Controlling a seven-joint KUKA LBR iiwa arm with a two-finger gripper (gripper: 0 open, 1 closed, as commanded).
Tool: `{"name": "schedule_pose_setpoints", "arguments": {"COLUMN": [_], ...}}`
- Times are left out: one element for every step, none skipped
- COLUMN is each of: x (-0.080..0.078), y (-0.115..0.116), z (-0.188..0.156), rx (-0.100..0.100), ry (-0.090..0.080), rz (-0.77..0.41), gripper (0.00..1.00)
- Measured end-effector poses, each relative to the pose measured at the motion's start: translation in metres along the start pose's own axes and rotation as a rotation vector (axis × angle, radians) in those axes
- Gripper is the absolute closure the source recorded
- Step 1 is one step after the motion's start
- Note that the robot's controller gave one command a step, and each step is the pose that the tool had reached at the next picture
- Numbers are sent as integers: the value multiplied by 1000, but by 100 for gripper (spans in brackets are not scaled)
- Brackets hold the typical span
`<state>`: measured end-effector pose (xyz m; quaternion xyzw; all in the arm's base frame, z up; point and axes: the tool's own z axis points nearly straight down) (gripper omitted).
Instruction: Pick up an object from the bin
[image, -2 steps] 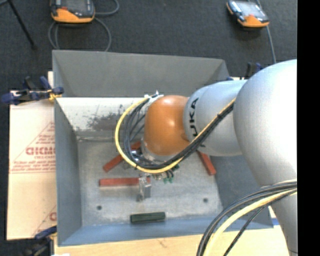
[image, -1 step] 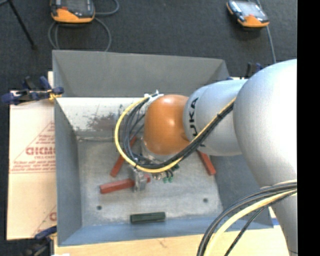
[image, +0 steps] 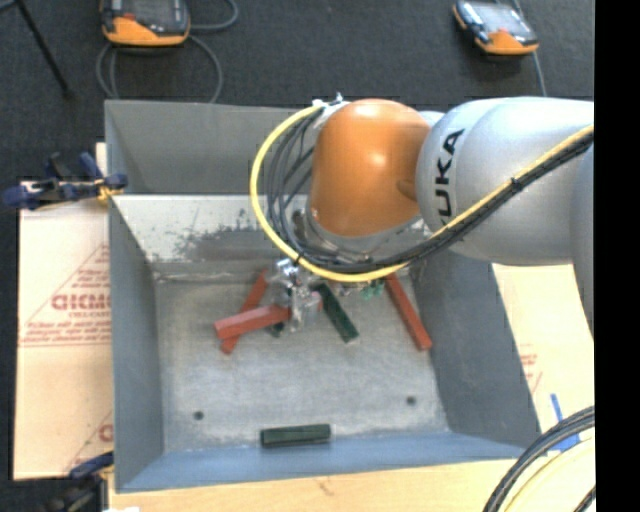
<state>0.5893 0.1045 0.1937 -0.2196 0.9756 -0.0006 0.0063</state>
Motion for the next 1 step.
{"name": "schedule_pose_setpoints", "arguments": {"x": [-5], "y": [-8], "z": [-81], "rx": [1], "ry": [-1], "rz": [-12], "gripper": [100]}}
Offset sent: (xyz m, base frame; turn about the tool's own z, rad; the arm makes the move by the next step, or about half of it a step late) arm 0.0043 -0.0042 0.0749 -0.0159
